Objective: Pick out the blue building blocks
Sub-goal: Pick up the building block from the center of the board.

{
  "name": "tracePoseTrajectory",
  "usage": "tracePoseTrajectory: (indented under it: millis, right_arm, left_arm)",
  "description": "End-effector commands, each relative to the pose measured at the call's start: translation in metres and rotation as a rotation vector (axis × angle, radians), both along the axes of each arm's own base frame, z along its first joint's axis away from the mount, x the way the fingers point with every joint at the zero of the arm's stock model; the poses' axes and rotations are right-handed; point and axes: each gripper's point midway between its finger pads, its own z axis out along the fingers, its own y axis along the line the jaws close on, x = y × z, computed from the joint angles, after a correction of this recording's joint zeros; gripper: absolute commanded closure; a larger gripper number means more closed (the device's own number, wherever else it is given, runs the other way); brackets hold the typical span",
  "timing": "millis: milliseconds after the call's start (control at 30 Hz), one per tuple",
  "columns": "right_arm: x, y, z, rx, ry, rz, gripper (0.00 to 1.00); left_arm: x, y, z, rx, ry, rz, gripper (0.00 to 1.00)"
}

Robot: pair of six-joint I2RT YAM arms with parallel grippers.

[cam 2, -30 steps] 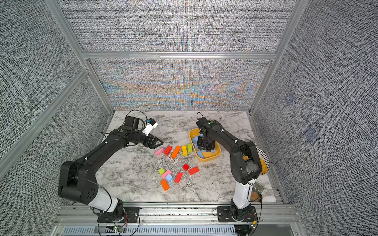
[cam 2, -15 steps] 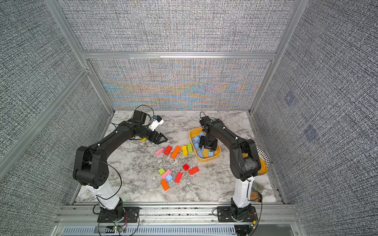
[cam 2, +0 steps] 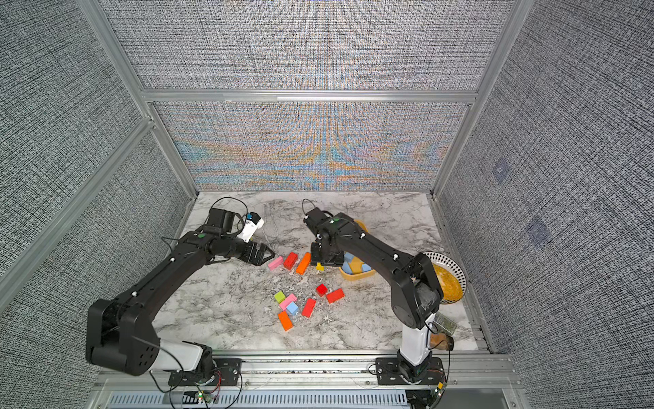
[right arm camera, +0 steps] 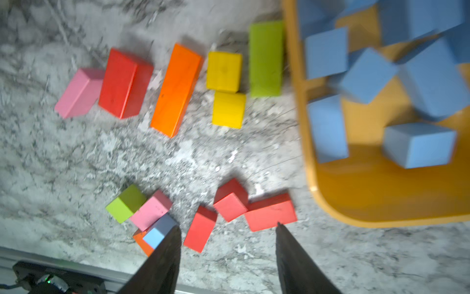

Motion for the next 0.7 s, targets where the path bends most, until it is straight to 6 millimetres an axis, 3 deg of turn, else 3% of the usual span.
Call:
tracePoseTrajectory:
  millis: [0, 133, 300, 433, 667]
  right_arm:
    - [-0.024, 0.033, -0.007, 0.043, 0.000, -0.001, 0.39]
    - [-0.058, 0.067, -0.027, 0.058, 0.019, 0.072, 0.39]
    - [-0.086, 0.091, -0.048, 0.048, 0.051, 0.115, 0.36]
    - [-0.098, 0.095, -0.061, 0.038, 0.076, 0.128, 0.33]
    - [-0.103, 0.093, -0.075, 0.043, 0.097, 0.126, 0.33]
  left_arm:
    - [-0.006, 0.007, 0.011, -0.037, -0.042, 0.061, 0.00]
    - [-0.024, 0.023, 0.010, -0.056, -0.046, 0.135, 0.00]
    - [-0.032, 0.045, 0.000, -0.084, -0.037, 0.264, 0.00]
    - [-0.031, 0.063, -0.008, -0.126, -0.019, 0.371, 0.00]
    - [-0.028, 0.073, -0.007, -0.144, -0.033, 0.411, 0.00]
